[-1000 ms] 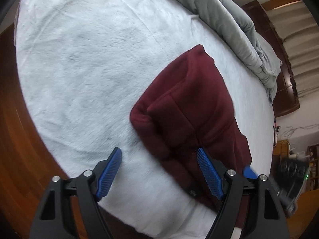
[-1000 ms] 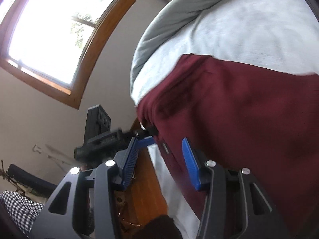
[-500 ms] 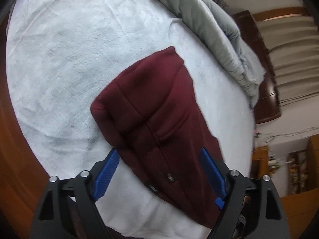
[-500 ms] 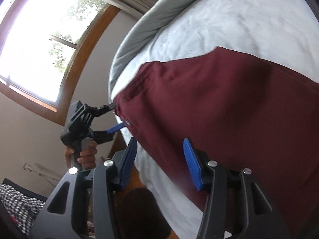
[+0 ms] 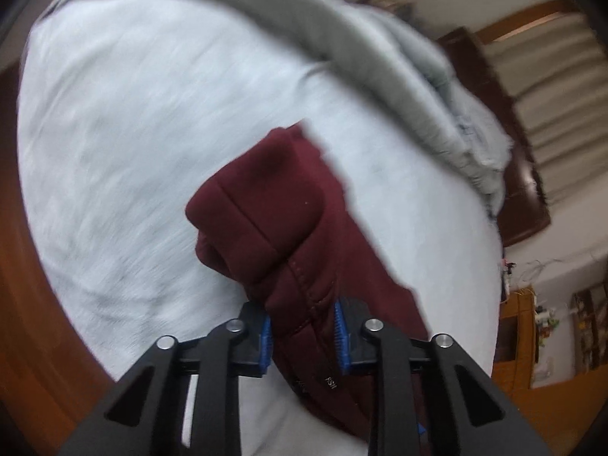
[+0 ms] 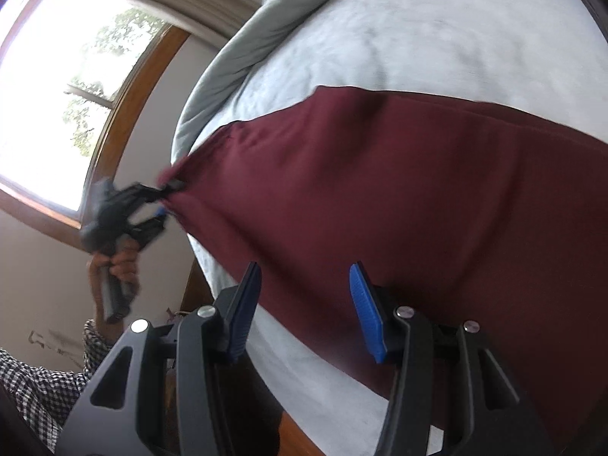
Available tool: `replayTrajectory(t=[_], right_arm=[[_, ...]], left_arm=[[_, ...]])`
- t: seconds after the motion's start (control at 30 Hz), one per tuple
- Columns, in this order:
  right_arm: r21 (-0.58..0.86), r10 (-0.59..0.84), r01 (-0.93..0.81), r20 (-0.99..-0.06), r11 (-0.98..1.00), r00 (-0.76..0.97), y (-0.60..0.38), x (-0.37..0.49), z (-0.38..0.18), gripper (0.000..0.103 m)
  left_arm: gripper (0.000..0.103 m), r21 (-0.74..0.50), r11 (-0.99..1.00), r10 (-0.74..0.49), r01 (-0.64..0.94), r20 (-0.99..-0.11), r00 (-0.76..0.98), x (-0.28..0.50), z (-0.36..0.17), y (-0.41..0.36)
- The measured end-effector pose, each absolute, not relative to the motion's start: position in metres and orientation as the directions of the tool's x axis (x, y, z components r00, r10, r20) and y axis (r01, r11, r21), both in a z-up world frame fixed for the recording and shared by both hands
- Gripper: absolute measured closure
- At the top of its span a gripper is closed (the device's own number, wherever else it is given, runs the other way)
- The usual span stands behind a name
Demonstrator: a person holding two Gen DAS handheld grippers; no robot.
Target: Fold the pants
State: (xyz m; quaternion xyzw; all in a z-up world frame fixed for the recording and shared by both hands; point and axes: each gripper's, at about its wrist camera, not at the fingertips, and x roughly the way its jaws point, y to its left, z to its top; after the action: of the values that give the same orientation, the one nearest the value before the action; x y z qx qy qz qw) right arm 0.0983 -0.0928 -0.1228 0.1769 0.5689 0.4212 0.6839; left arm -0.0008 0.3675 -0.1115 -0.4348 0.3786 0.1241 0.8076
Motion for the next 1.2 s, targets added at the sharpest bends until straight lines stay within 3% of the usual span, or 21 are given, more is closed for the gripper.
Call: replayTrajectory(t=[0.1,0.23,0.33,0.5,0.63,0.73,0.8,0.87,1.07,1.2], right_arm=[[0.721,0.773,-0.348,-0.634,0.599,0.017,-0.108,0.096,-0.125,0.054],[0.724,0.77,-0.32,-0.637,0.611,0.031,-0.125,0.093,-0.132,0.054],[0.72,0.76,-0.298,-0.649,0.627,0.035,-0.137,0.09,-0.137,0.053],[0.686,0.725,-0.259,-0.682,0.68,0.098,-0.163,0.088,-0.128,0.051],[0.611,0.631,-0.159,-0.749,0.775,0.199,-0.219,0.081,-0.117,0.051],[0.534,0.533,-0.07,-0.806,0.842,0.256,-0.273,0.07,-0.11,0.05],[0.488,0.469,-0.01,-0.832,0.873,0.298,-0.308,0.061,-0.104,0.044],[0.494,0.455,0.046,-0.83,0.868,0.323,-0.345,0.055,-0.103,0.042],[0.556,0.453,0.215,-0.804,0.803,0.386,-0.429,0.034,-0.109,0.032],[0.623,0.483,0.305,-0.766,0.72,0.424,-0.47,0.027,-0.127,0.031]], left_arm=[[0.079,-0.56,0.639,-0.077,-0.527,-0.728,0.681,0.002,-0.104,0.364],[0.078,-0.52,0.54,-0.139,-0.661,-0.83,0.54,0.0,-0.169,0.39],[0.074,-0.466,0.617,-0.091,-0.634,-0.843,0.531,0.0,-0.161,0.38],[0.048,-0.364,0.652,-0.002,-0.665,-0.878,0.478,0.001,-0.131,0.355],[0.041,-0.275,0.736,0.111,-0.619,-0.852,0.512,-0.004,-0.096,0.303],[0.031,-0.254,0.82,0.086,-0.513,-0.832,0.549,0.011,-0.083,0.25],[0.01,-0.255,0.864,0.041,-0.434,-0.824,0.565,0.026,-0.08,0.213],[0.004,-0.256,0.896,-0.005,-0.363,-0.823,0.568,0.041,-0.083,0.175],[0.004,-0.303,0.923,-0.155,-0.238,-0.858,0.49,0.077,-0.11,0.097],[0.004,-0.286,0.942,-0.18,-0.175,-0.872,0.455,0.09,-0.125,0.056]])
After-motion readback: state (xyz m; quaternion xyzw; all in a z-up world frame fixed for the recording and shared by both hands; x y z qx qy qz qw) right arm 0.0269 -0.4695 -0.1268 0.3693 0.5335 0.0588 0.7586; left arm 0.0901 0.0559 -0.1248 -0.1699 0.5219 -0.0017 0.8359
